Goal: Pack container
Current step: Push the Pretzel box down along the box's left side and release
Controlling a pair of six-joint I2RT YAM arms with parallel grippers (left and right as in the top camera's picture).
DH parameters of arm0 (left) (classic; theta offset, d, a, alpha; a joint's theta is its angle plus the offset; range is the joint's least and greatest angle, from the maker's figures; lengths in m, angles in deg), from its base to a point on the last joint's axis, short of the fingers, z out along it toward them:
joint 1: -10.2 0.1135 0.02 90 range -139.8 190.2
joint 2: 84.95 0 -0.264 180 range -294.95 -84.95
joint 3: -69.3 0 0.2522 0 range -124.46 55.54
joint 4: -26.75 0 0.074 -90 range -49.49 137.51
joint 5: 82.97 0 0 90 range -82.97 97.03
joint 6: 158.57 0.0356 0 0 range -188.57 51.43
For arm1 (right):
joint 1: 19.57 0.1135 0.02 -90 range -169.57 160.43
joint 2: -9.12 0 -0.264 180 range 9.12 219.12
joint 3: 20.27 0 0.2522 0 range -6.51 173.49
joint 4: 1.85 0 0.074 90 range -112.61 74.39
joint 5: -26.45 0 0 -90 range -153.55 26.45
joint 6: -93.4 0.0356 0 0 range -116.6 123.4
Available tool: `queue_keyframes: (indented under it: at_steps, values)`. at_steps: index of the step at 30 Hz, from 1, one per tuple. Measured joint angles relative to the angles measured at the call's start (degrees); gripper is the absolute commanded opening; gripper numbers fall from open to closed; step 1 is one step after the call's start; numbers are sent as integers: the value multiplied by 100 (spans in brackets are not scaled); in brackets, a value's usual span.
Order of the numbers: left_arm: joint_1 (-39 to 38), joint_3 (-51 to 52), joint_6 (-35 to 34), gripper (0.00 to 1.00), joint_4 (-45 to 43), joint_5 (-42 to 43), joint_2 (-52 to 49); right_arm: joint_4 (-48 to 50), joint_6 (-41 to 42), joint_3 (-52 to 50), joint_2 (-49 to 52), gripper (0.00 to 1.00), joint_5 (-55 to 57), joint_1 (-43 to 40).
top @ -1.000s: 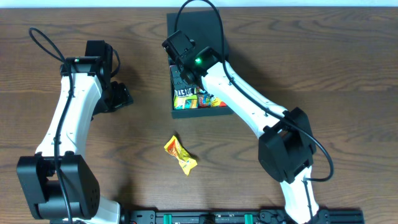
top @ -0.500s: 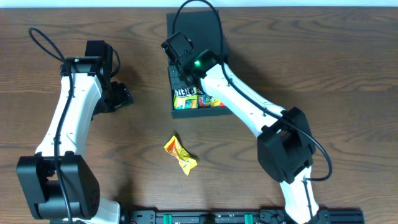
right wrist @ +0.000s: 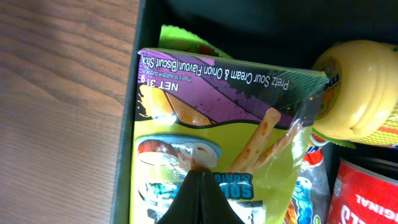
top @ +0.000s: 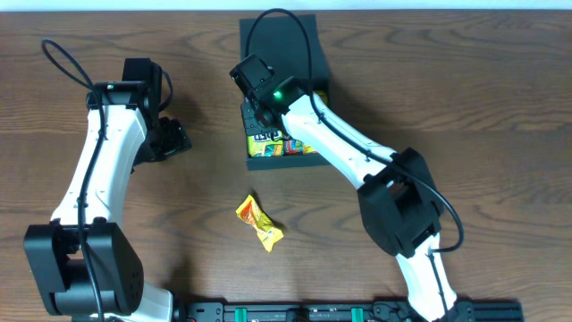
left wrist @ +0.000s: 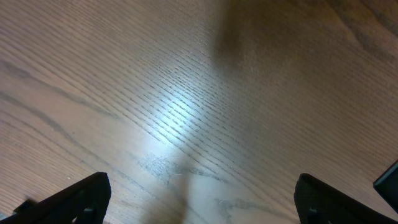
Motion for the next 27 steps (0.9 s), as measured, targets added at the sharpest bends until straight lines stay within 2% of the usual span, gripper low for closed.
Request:
queue_keyframes:
  at_steps: [12,18,27]
  values:
    - [0,0,0,95,2,-2,0,-13,-2,0,11,2,83,52]
    - [0,2,0,95,2,-2,0,9,-11,-33,-146,2,481,24]
    - [0,0,0,95,2,0,0,710,-317,-44,-162,2,774,-221]
